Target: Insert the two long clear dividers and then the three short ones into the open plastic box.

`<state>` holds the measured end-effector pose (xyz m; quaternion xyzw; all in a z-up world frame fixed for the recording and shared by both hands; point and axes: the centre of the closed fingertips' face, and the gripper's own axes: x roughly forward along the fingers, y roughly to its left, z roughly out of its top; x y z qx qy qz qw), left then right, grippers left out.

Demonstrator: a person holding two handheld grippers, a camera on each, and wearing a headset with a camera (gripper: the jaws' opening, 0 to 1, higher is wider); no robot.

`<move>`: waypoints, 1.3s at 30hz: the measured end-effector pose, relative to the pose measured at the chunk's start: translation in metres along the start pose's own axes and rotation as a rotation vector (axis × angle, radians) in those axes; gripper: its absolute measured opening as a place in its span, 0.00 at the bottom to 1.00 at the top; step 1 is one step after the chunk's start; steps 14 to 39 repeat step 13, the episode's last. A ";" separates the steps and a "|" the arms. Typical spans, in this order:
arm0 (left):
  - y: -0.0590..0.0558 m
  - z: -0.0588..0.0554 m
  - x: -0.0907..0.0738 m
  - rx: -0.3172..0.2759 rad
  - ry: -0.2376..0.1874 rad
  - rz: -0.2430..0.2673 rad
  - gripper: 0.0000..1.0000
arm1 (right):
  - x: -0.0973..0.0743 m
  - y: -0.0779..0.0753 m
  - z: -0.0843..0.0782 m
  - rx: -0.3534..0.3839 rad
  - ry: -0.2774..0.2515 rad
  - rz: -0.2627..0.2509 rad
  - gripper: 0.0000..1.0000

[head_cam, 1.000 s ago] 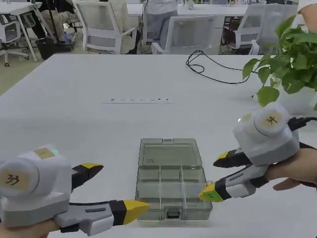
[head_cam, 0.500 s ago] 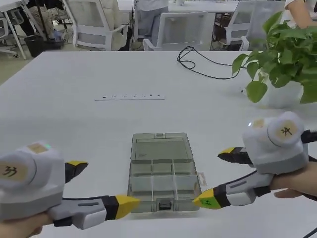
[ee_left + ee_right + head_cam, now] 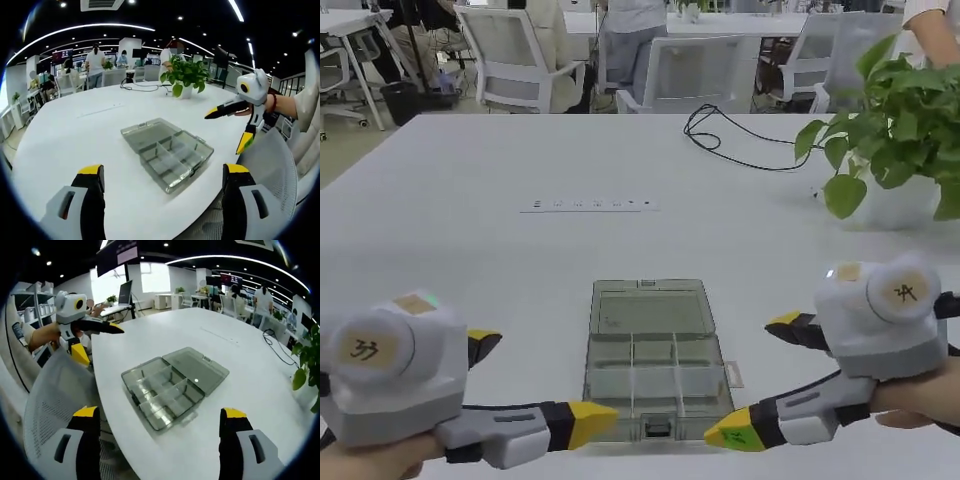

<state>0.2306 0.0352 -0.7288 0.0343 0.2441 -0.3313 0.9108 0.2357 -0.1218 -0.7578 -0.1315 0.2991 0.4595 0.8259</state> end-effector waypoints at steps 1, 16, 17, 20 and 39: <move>0.000 0.000 0.000 -0.001 0.001 0.000 1.00 | 0.000 0.000 0.000 -0.003 -0.001 -0.002 1.00; 0.002 0.000 0.003 0.012 0.013 0.003 1.00 | 0.001 -0.001 0.001 0.000 -0.015 -0.007 1.00; 0.002 0.000 0.003 0.012 0.013 0.003 1.00 | 0.001 -0.001 0.001 0.000 -0.015 -0.007 1.00; 0.002 0.000 0.003 0.012 0.013 0.003 1.00 | 0.001 -0.001 0.001 0.000 -0.015 -0.007 1.00; 0.002 0.000 0.003 0.012 0.013 0.003 1.00 | 0.001 -0.001 0.001 0.000 -0.015 -0.007 1.00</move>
